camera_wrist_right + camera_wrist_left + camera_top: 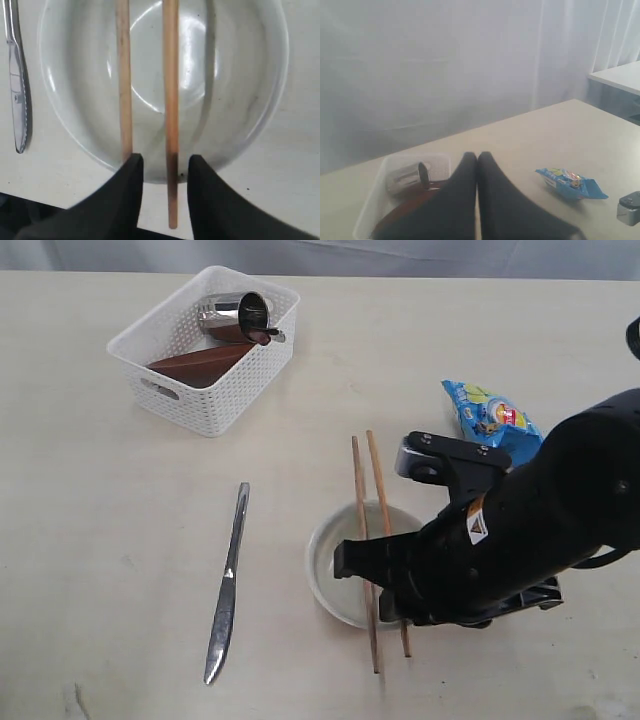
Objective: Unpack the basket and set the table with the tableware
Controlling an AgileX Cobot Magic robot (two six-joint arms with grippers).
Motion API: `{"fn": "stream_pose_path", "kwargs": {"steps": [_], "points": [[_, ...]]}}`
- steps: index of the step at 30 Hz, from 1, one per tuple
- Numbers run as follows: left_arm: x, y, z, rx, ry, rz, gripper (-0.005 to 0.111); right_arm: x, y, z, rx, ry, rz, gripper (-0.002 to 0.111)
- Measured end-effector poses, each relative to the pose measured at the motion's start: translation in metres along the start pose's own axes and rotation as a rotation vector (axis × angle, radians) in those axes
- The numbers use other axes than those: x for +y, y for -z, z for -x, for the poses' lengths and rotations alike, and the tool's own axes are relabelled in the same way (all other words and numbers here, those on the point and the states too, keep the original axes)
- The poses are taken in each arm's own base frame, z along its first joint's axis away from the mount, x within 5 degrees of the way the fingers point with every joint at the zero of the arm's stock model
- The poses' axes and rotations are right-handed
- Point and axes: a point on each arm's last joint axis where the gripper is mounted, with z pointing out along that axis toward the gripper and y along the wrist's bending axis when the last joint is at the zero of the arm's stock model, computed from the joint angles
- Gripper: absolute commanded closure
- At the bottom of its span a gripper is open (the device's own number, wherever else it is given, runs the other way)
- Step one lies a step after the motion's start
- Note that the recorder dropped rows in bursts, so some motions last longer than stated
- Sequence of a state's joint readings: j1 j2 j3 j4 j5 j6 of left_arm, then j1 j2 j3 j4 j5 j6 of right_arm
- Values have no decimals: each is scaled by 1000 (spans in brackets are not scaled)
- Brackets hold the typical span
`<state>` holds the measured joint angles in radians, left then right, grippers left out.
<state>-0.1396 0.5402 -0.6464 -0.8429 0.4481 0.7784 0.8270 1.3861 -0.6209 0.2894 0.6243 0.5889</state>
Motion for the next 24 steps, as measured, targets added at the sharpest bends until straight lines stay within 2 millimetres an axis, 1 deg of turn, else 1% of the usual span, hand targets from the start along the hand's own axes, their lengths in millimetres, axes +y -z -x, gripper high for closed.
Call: {"fn": "stream_pose_path", "kwargs": {"steps": [5,12,16,18,21,24], "points": [[0,0,0,0,0,0,107,0,5,0,-21,2,10,66],[0,0,0,0,0,0,107,1,16,-2,-51,8,41,66],[0,0,0,0,0,0,107,1,26,-4,-83,21,67,66],[0,0,0,0,0,0,107,2,35,-3,-110,55,68,66],[0,0,0,0,0,0,107,6,57,4,-169,157,19,66],[0,0,0,0,0,0,107,7,86,21,-240,221,-82,66]]}}
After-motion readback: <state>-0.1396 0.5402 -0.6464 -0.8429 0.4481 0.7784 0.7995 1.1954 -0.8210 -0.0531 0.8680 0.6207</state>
